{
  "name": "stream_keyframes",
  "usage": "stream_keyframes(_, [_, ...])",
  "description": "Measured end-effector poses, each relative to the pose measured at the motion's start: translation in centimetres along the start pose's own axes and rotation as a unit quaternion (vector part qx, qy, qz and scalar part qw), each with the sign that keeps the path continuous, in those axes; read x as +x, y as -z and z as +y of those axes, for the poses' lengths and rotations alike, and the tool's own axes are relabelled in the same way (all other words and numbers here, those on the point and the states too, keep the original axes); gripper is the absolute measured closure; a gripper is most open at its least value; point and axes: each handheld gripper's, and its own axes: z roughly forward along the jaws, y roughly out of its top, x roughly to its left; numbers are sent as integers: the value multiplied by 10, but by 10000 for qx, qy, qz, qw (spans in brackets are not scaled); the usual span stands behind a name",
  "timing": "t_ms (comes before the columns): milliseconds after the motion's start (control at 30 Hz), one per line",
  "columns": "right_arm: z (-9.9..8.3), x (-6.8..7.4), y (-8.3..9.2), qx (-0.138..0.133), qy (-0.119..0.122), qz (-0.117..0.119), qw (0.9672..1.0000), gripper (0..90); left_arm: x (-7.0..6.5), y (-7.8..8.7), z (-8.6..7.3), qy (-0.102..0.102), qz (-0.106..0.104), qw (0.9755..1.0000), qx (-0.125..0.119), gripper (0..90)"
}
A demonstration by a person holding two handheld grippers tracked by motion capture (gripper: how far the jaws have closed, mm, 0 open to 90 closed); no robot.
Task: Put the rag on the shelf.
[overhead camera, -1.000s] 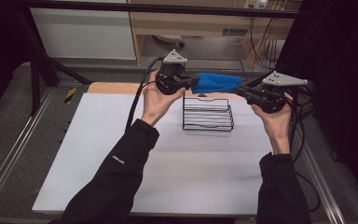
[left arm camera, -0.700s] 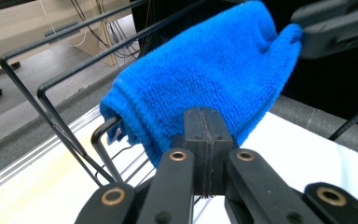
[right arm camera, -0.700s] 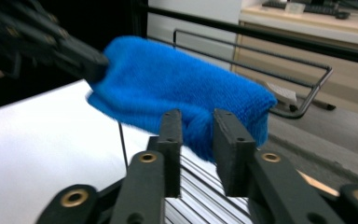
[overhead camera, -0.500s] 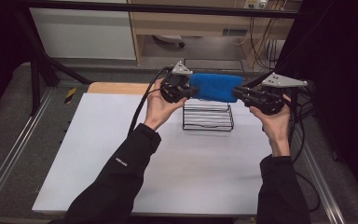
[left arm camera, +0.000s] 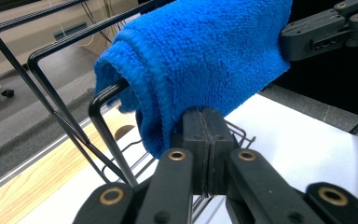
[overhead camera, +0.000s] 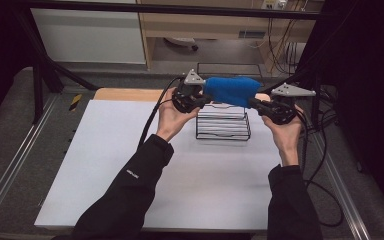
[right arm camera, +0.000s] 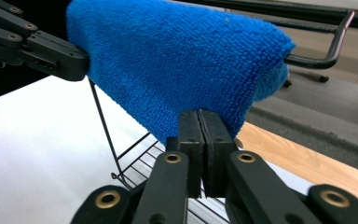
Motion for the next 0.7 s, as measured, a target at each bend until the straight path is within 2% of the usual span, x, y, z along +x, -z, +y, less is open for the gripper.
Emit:
stream_keyframes(133, [1,4,10,-149,45,38,9999,808,1,11,-1,46,-20,10000,-63,825])
stream_keyframes(300, [2,13,24,-372,31,61,9993,669,2,30,-9,-35,12,10000,36,667])
stream_keyframes(500, [-2,24,34,-296,-94,44,9995,393,6,53,-30,20,17,9998,189,470])
stream_keyframes(567, [-5,28,36,-223,-143,131,9996,340,8,59,-41,109,31,9997,206,414])
stream_keyframes(700, [-14,38,35,-15,-90,126,9999,215,7,71,-67,197,65,9994,276,309])
